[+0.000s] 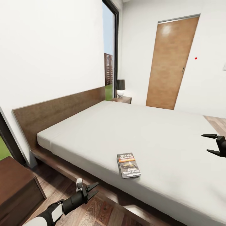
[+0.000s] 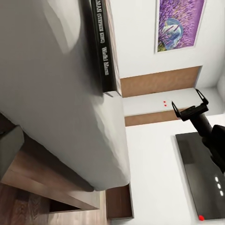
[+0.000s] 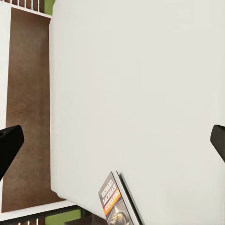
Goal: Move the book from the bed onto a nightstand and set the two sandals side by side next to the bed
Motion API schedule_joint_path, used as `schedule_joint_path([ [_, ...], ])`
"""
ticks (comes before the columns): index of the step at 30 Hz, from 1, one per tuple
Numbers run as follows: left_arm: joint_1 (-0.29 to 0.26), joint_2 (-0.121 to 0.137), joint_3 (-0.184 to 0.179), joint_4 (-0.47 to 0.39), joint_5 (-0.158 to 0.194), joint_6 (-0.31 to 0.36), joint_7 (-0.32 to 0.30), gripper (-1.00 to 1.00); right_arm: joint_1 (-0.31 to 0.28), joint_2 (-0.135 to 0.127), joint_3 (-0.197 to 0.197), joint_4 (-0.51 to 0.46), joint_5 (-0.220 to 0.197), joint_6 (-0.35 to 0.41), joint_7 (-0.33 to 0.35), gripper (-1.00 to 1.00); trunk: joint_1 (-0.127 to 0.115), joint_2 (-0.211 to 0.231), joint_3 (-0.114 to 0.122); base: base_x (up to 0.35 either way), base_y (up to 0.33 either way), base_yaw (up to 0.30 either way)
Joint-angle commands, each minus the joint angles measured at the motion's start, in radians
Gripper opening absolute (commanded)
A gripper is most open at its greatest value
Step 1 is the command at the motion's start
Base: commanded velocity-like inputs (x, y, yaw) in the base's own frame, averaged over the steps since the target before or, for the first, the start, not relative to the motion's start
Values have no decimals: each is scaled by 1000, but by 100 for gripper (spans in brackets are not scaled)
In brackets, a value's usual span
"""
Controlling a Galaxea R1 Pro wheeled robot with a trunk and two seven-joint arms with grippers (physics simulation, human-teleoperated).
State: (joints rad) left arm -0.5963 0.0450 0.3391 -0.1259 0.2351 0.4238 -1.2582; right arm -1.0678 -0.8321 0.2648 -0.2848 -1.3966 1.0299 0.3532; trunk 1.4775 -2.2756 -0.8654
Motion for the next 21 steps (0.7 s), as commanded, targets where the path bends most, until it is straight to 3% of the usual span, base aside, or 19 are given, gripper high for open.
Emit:
schedule_joint_path([
  [1, 0, 0, -5, 0, 7, 10, -2, 100, -1, -1, 5, 1, 6, 1, 10, 100, 0, 0, -1, 0, 0, 0],
  [21, 0, 1, -3, 0, 8, 11, 1, 100, -1, -5, 5, 1, 6, 1, 31, 100, 0, 0, -1, 0, 0, -5],
])
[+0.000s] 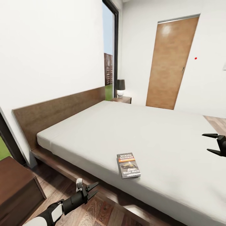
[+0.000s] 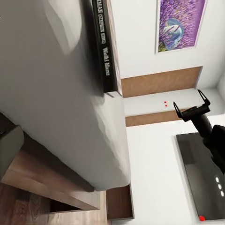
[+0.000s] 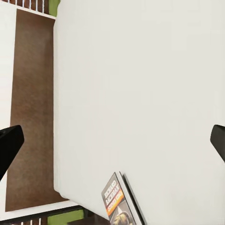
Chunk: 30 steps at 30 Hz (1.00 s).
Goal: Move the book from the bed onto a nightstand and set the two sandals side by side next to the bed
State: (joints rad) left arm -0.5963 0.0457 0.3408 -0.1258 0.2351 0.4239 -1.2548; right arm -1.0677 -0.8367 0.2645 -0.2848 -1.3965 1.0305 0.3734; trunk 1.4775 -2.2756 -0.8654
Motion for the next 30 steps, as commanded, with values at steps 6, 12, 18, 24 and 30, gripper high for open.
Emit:
schedule_joint_path([
  [6, 0, 3, -5, 0, 8, 11, -1, 100, -1, -1, 5, 1, 6, 0, 11, 100, 0, 0, -1, 0, 0, -87],
  [12, 0, 4, -5, 0, 9, 12, -2, 100, -1, -1, 5, 1, 6, 0, 12, 100, 0, 0, -1, 0, 0, -137],
  [18, 0, 5, -5, 0, 9, 12, -3, 100, -1, -1, 6, 1, 6, 0, 12, 100, 0, 0, -1, 0, 0, -57],
  [24, 0, 7, -4, 0, 9, 12, -5, 100, -1, -1, 7, 1, 7, 0, 12, 100, 0, 0, -1, 0, 0, -12],
  [30, 0, 7, -4, 0, 9, 12, -6, 100, -1, 1, 7, 1, 7, 0, 12, 100, 0, 0, -1, 0, 0, -4],
])
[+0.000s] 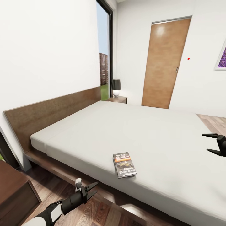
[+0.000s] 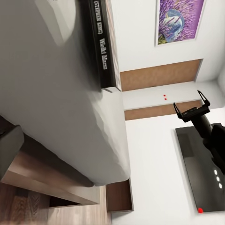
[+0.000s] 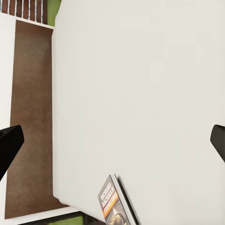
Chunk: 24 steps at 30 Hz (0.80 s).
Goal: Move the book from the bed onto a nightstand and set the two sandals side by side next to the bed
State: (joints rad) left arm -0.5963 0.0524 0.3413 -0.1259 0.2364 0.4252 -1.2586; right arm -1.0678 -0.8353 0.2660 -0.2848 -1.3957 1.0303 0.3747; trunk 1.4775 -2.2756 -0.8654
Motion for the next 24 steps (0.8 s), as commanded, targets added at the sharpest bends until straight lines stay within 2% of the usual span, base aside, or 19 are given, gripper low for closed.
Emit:
schedule_joint_path([
  [1, 0, 1, -5, 0, 8, 10, -2, 100, -1, 0, 5, 1, 6, 1, 10, 100, 0, 0, -1, 0, 0, -15],
  [24, 0, 3, -4, 0, 8, 10, -2, 100, -1, 5, 8, 1, 6, 1, 10, 100, 0, 0, -1, 0, 0, -90],
])
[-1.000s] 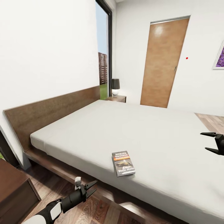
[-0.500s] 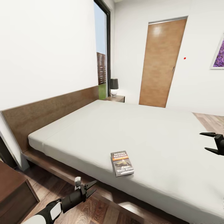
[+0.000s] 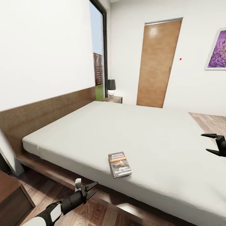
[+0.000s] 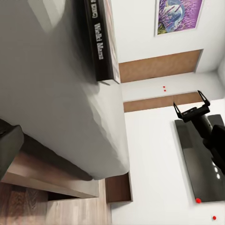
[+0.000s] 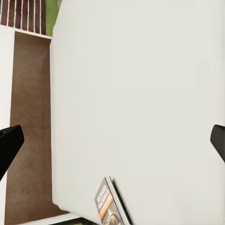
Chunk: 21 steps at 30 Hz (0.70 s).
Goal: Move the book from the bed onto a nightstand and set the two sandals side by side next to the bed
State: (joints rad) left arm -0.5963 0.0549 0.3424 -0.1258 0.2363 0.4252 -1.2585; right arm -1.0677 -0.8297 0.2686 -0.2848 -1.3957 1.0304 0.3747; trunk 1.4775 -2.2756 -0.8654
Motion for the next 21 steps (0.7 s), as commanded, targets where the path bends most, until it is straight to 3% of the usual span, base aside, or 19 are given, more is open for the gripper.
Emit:
schedule_joint_path([
  [1, 0, 1, -5, 0, 8, 10, -2, 100, -1, -1, 5, 1, 6, 0, 10, 100, 0, 0, -1, 0, 0, -44],
  [21, 0, 2, -5, 0, 8, 10, -2, 100, -1, -1, 4, 1, 6, 0, 11, 100, 0, 0, -1, 0, 0, -9],
])
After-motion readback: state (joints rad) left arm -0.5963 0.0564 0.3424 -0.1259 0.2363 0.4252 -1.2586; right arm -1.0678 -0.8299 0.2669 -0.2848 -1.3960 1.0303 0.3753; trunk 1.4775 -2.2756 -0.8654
